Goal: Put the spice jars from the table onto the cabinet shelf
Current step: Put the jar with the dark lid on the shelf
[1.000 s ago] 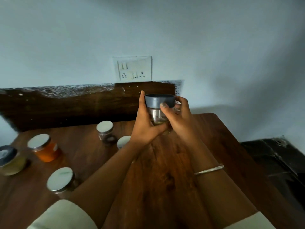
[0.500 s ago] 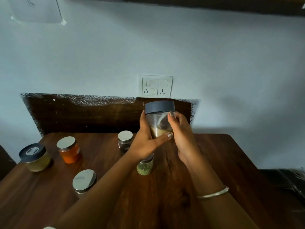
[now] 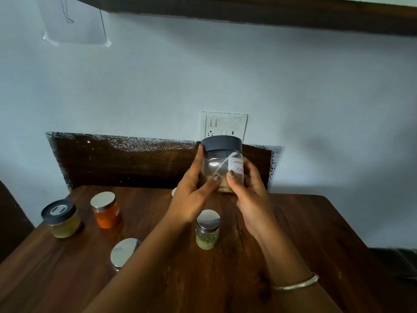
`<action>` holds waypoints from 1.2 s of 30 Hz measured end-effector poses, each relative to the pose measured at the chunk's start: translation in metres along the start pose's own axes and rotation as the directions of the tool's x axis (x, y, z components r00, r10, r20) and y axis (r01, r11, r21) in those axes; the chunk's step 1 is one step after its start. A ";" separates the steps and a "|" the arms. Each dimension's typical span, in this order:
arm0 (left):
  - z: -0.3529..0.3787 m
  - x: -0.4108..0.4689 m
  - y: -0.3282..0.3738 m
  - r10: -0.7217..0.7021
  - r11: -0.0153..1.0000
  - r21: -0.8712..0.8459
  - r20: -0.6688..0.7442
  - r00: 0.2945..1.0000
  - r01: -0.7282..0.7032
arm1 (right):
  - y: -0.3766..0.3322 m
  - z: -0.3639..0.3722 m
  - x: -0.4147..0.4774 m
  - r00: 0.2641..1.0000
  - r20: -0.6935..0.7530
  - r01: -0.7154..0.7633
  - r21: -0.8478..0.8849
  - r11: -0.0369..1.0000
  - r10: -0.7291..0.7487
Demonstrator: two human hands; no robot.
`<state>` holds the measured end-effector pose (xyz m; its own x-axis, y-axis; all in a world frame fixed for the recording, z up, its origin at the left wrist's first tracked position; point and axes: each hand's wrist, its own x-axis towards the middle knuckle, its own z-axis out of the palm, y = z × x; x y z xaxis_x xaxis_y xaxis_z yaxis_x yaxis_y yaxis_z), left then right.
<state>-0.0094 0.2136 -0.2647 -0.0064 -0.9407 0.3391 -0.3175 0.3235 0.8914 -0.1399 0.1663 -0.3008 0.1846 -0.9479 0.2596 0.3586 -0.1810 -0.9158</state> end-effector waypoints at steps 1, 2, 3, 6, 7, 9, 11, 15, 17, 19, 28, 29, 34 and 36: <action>-0.001 0.000 0.000 0.005 1.000 0.017 0.001 1.000 -0.005 | 0.000 0.001 0.000 0.999 -0.035 0.031 -0.047 0.998 -0.033; -0.001 0.000 -0.001 0.008 0.999 0.031 0.004 1.000 -0.008 | -0.001 0.001 -0.002 0.997 -0.032 0.068 -0.114 0.991 -0.072; -0.002 0.002 -0.003 0.015 0.999 0.041 0.013 1.000 -0.015 | -0.003 0.001 -0.003 0.995 -0.021 0.093 -0.166 0.982 -0.097; -0.004 0.007 -0.005 0.002 1.000 0.029 0.025 1.000 -0.003 | -0.008 0.000 -0.002 0.993 0.036 0.116 -0.252 0.961 -0.110; -0.005 0.009 -0.007 -0.001 1.000 0.013 0.020 1.000 0.000 | -0.011 -0.003 -0.001 0.992 0.050 0.127 -0.266 0.956 -0.118; -0.006 0.012 -0.009 -0.004 1.000 -0.023 0.015 1.000 0.004 | -0.016 -0.011 0.001 0.991 0.081 0.131 -0.323 0.937 -0.110; -0.004 0.013 -0.010 0.009 0.998 -0.057 0.014 1.000 -0.008 | -0.021 -0.016 0.003 0.989 0.140 0.103 -0.356 0.929 -0.056; -0.002 0.015 -0.010 0.071 0.997 -0.033 0.029 0.997 -0.071 | -0.021 -0.020 0.004 0.975 0.221 0.097 -0.391 0.915 -0.009; -0.004 0.017 -0.012 0.084 0.996 0.024 0.035 0.996 -0.085 | -0.022 -0.019 0.004 0.980 0.196 0.102 -0.417 0.903 -0.020; -0.007 0.019 -0.016 0.104 0.990 0.090 0.038 0.994 -0.107 | -0.022 -0.020 0.005 0.986 0.166 0.093 -0.446 0.890 -0.020; -0.019 0.019 -0.027 0.226 0.932 0.271 0.081 0.971 -0.240 | -0.030 -0.024 0.007 0.967 0.247 0.122 -0.650 0.750 0.057; -0.020 0.019 -0.028 0.232 0.932 0.267 0.084 0.969 -0.246 | -0.031 -0.023 0.007 0.967 0.248 0.136 -0.677 0.723 0.050; -0.023 0.019 -0.027 0.277 0.923 0.262 0.058 0.959 -0.283 | -0.039 -0.018 0.008 0.970 0.244 0.209 -0.784 0.585 -0.020; -0.027 0.021 -0.026 0.285 0.923 0.257 0.042 0.958 -0.286 | -0.044 -0.013 0.009 0.969 0.239 0.233 -0.814 0.532 -0.059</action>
<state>0.0240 0.1885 -0.2724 -0.1359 -0.8130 0.5661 -0.5349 0.5412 0.6489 -0.1660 0.1621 -0.2626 0.3765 -0.8454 0.3788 -0.5115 -0.5306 -0.6759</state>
